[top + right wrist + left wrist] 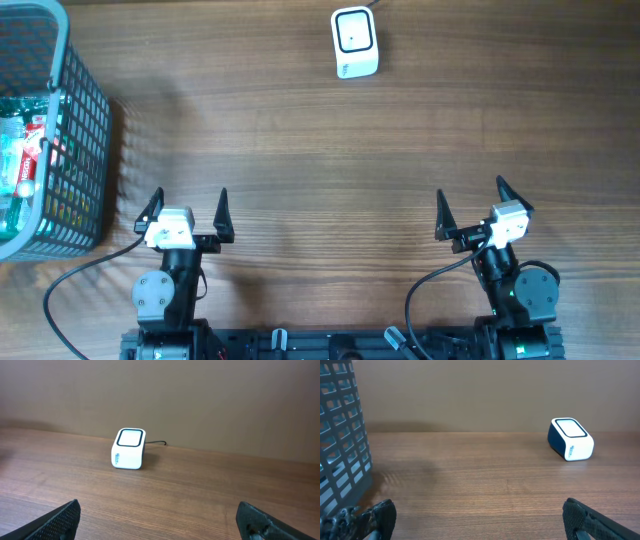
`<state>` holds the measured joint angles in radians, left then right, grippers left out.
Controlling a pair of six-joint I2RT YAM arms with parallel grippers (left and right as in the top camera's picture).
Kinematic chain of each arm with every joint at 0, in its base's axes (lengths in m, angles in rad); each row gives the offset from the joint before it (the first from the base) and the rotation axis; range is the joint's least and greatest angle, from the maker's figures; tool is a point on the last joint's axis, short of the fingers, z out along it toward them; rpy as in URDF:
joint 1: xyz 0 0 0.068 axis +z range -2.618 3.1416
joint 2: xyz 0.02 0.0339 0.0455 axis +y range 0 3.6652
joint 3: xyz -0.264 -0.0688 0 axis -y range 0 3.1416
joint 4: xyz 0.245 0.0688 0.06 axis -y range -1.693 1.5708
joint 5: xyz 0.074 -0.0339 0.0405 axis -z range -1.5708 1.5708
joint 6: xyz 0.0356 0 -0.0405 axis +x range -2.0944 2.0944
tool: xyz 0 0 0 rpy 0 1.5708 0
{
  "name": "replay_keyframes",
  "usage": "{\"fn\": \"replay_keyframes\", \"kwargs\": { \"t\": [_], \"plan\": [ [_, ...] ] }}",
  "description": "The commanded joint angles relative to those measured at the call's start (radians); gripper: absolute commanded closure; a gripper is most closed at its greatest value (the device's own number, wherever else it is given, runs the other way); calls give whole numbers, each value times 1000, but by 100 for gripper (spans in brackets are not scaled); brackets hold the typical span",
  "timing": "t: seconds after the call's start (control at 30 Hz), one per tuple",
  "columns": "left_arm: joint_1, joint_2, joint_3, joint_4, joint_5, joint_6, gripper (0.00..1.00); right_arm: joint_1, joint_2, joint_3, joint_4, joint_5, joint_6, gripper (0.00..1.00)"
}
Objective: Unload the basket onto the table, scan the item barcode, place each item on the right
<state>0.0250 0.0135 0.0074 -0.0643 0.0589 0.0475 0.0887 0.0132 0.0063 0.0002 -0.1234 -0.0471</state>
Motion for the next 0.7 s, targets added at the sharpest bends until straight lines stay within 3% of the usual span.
{"fn": "replay_keyframes", "kwargs": {
  "t": [0.0, 0.4, 0.53, 0.67],
  "plan": [
    [-1, -10, -2, -7, 26, 13, 0, -5, 3, -1, 7, 3, 2, 0],
    [-1, -10, -2, -7, 26, 13, 0, -5, 4, -1, 7, 3, 2, 0],
    [-1, -10, 2, 136, 19, 14, 0, -5, 4, -1, 7, 3, 2, 0],
    [-1, 5, 163, 148, 42, -50, 0, -5, 4, -1, 7, 3, 2, 0]
  ]
}}
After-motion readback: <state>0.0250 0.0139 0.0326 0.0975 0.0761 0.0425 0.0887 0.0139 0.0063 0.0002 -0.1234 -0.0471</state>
